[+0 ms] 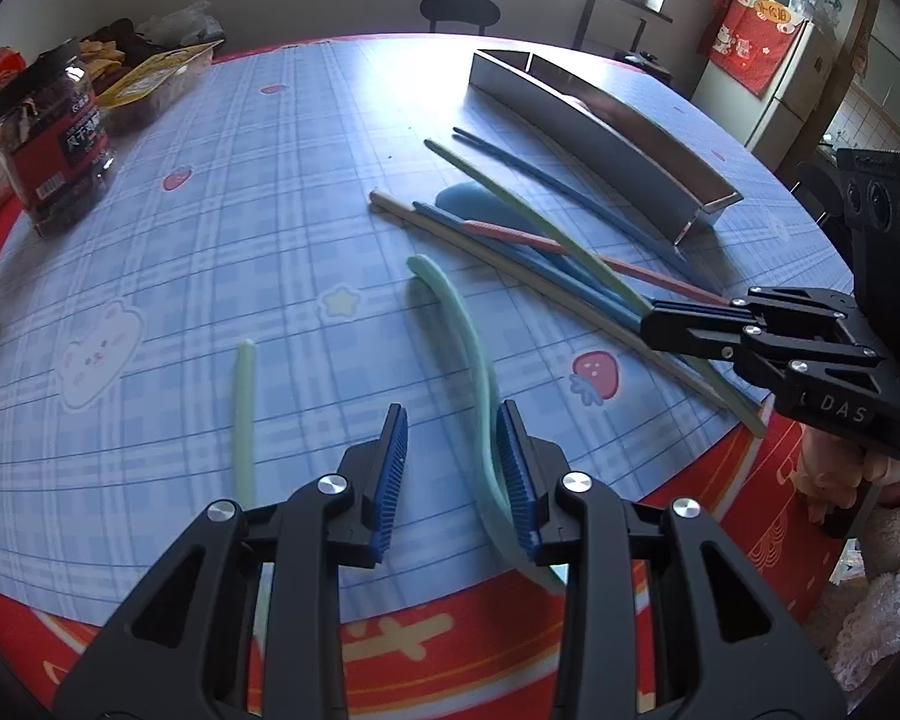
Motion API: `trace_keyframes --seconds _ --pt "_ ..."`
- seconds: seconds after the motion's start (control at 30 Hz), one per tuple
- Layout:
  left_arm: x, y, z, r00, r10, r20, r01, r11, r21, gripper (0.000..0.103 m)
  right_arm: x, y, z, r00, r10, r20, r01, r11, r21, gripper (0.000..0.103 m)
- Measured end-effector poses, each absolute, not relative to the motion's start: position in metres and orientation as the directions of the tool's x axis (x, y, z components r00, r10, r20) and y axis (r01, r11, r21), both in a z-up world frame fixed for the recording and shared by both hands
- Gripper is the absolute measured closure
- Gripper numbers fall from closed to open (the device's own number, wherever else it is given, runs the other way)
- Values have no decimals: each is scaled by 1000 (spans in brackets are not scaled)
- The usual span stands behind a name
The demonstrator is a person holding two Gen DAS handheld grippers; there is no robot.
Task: Organize utensils
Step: 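Lift the green spoon with the left tool while the right tool holds the green chopstick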
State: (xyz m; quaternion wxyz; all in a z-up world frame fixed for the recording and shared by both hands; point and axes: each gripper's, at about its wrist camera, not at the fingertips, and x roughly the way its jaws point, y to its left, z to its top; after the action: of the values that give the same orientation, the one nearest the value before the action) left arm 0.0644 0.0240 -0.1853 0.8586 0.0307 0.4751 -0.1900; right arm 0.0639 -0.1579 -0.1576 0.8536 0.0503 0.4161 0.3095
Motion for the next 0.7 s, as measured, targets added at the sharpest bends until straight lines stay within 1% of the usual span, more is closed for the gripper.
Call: trace_keyframes --seconds 0.07,0.13,0.17,0.2,0.23,0.3,0.43,0.53,0.63,0.7 --pt "65 21 -185 477 -300 -826 356 925 -131 71 63 -158 -157 465 570 -677 -487 804 342 97" --pt "64 17 -185 480 -307 -822 367 921 -130 81 63 -158 -157 466 570 -676 -486 804 343 97" --pt "63 14 -184 483 -306 -820 374 919 -123 84 63 -159 -157 466 571 -676 -485 804 344 97" --pt "62 11 -184 487 -302 -819 384 917 -110 89 63 -159 -157 465 572 -676 -485 803 346 97" --pt "60 8 -184 493 -294 -819 390 916 -94 90 63 -159 -157 465 572 -676 -485 803 347 97" --pt "59 5 -184 505 -281 -816 390 918 -75 90 63 -159 -157 464 573 -675 -485 803 348 97" --pt "57 11 -185 524 -294 -799 357 928 -107 91 64 -160 -157 465 572 -675 -483 803 348 97" --pt "51 15 -183 560 -273 -782 314 943 -105 91 64 -161 -157 465 574 -674 -479 803 354 97" --pt "41 24 -170 612 -289 -736 273 951 -146 91 66 -162 -158 461 577 -674 -474 802 363 97" --pt "35 30 -162 644 -274 -714 249 958 -143 91 66 -162 -159 458 580 -674 -473 800 368 97"
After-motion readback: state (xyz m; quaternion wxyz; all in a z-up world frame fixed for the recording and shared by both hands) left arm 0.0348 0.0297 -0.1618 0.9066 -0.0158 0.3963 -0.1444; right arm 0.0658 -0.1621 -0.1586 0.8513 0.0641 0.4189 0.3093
